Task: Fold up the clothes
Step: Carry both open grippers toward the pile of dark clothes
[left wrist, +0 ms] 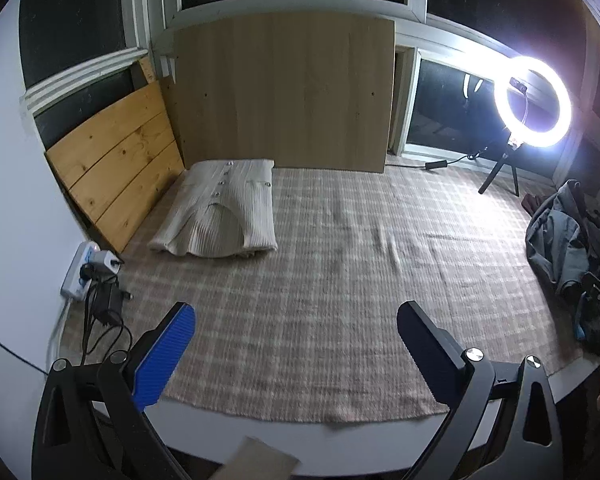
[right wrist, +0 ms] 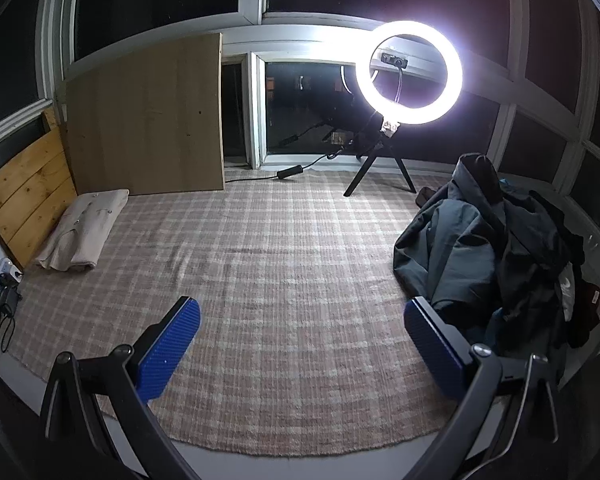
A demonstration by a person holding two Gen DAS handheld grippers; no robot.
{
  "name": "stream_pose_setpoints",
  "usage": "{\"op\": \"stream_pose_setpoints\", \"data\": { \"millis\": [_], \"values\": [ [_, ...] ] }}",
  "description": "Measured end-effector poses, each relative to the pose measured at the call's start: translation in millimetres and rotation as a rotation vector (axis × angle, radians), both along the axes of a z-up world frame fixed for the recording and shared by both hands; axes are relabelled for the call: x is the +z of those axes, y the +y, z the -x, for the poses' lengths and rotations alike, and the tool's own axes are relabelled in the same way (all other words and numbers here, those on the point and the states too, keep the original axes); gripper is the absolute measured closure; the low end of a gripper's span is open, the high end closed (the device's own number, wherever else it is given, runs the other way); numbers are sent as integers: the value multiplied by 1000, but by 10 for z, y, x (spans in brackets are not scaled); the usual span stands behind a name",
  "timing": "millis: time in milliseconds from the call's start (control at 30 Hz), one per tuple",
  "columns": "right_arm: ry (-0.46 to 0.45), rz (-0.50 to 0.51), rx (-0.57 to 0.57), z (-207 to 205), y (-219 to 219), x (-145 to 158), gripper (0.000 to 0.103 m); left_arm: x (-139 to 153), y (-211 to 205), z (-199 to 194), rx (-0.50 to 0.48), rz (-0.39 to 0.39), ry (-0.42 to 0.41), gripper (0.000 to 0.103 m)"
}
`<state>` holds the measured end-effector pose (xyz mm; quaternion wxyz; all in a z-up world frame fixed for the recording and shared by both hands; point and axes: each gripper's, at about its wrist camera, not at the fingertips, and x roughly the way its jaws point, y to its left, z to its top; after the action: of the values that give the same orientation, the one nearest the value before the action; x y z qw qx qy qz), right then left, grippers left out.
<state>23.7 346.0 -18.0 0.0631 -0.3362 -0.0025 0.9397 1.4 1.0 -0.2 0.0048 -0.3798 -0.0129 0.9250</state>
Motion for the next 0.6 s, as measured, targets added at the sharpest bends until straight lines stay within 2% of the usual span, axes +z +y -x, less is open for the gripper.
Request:
{"op": "stream_pose_setpoints", "data": {
  "millis": [200, 300, 600],
  "values": [
    [28, 0, 2, -110, -34, -15, 0, -70, 122, -154, -11, 0, 7, 1],
    [4, 21, 1, -149, 30, 0, 0, -2, 134, -171, -7, 2, -33, 1],
    [-4, 19, -17, -211, 130, 77, 0, 50, 220, -135, -22, 9, -41, 1]
  ]
}}
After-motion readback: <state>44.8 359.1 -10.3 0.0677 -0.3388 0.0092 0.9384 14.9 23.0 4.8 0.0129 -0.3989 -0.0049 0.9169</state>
